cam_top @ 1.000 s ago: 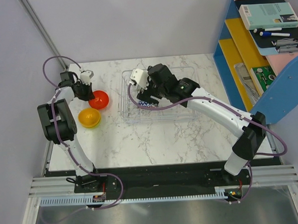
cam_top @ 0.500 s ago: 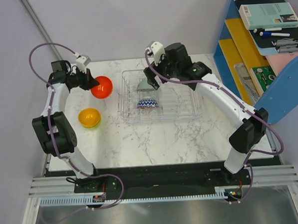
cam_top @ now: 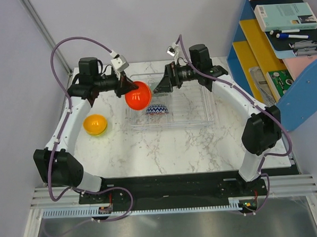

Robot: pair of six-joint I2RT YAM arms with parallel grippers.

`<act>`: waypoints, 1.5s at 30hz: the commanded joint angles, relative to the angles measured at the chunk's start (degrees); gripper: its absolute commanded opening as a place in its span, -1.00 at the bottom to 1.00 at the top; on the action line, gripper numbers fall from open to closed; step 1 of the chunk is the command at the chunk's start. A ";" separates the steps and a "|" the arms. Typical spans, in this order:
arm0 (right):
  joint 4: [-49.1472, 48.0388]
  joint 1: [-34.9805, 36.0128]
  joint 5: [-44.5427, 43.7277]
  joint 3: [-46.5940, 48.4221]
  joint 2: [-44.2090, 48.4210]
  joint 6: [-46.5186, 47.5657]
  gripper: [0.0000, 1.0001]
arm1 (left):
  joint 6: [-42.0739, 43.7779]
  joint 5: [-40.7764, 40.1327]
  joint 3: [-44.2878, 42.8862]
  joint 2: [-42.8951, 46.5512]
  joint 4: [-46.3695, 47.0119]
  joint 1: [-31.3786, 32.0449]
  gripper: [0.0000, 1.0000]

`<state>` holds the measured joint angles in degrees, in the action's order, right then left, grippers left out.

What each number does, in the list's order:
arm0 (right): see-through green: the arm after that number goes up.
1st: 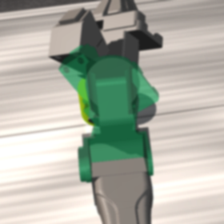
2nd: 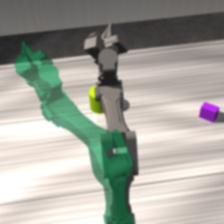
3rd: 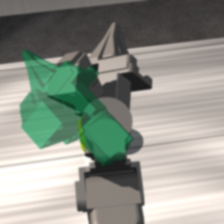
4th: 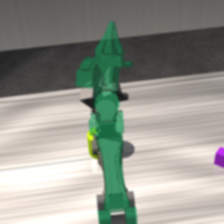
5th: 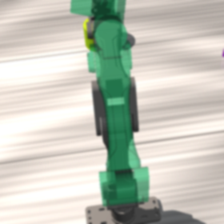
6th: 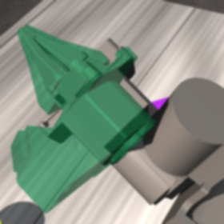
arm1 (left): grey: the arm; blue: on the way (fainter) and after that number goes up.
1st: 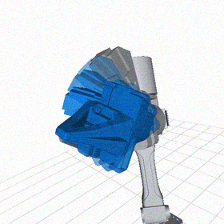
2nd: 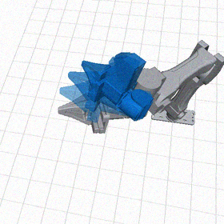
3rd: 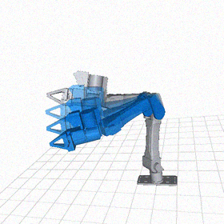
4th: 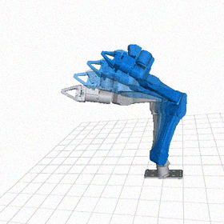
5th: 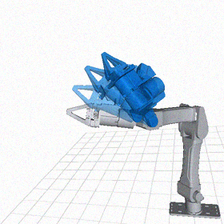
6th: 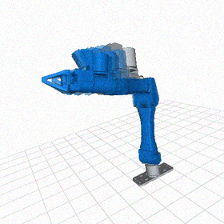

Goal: Load the bowls into the dish rack

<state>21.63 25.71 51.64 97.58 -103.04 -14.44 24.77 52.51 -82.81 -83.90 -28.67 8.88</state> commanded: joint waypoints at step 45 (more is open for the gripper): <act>-49.05 -0.67 20.61 -15.49 -3.04 -39.97 0.76 | -4.38 -6.98 4.76 4.09 12.23 8.08 -0.96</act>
<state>-19.97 24.43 69.73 82.61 -105.43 -50.28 21.28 45.63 -77.93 -82.46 -20.27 16.60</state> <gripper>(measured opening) 0.909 0.081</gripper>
